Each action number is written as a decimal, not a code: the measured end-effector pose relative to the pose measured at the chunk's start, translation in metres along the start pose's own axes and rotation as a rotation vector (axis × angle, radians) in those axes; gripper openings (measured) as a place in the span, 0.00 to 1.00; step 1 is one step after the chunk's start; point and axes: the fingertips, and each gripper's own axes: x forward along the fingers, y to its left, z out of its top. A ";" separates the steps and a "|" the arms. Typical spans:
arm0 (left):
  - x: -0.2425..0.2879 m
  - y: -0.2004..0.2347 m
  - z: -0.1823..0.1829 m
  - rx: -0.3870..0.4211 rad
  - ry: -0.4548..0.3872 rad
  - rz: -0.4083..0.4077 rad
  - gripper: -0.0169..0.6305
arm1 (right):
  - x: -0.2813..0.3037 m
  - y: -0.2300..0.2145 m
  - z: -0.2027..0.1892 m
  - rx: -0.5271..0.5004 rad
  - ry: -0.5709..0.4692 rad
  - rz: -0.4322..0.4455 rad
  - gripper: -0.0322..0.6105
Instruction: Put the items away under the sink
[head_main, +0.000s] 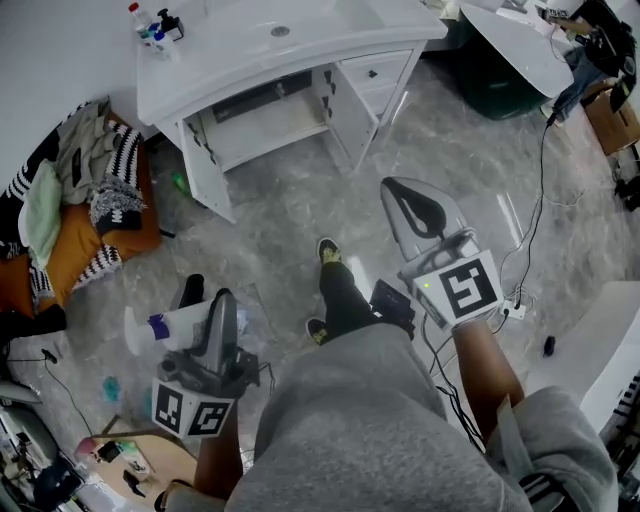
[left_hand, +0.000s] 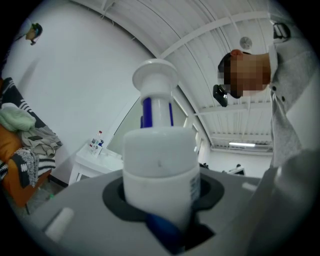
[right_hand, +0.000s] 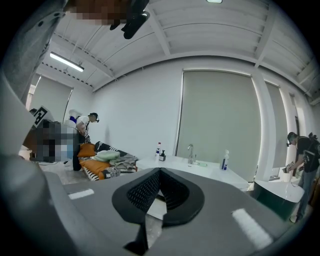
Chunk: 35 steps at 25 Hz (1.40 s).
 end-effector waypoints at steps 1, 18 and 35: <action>0.009 0.003 -0.001 -0.003 0.005 0.004 0.35 | 0.006 -0.007 -0.002 0.005 0.006 0.003 0.04; 0.154 0.047 -0.004 -0.021 0.054 0.056 0.35 | 0.128 -0.097 -0.014 0.066 0.047 0.094 0.04; 0.215 0.063 -0.007 -0.022 0.068 0.094 0.35 | 0.178 -0.127 -0.022 0.067 0.040 0.181 0.04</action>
